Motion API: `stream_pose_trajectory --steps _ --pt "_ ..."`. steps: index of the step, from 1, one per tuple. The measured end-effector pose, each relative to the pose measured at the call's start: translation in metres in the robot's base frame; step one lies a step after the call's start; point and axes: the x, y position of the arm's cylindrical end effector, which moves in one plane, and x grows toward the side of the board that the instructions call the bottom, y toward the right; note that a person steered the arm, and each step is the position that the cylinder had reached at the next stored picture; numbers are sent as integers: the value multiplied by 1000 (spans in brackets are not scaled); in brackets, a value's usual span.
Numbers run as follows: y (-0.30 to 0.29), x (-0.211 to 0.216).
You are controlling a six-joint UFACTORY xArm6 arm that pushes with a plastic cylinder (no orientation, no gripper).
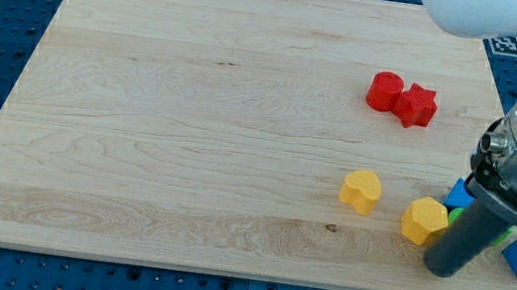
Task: Move the yellow hexagon parallel to the right of the yellow heart
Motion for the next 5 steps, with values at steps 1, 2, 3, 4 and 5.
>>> stream_pose_trajectory --steps 1,2,3,4,5 --pt "-6 -11" --pt "-6 -24" --pt "-6 -24" --pt "-6 -31" --pt "-6 -52"
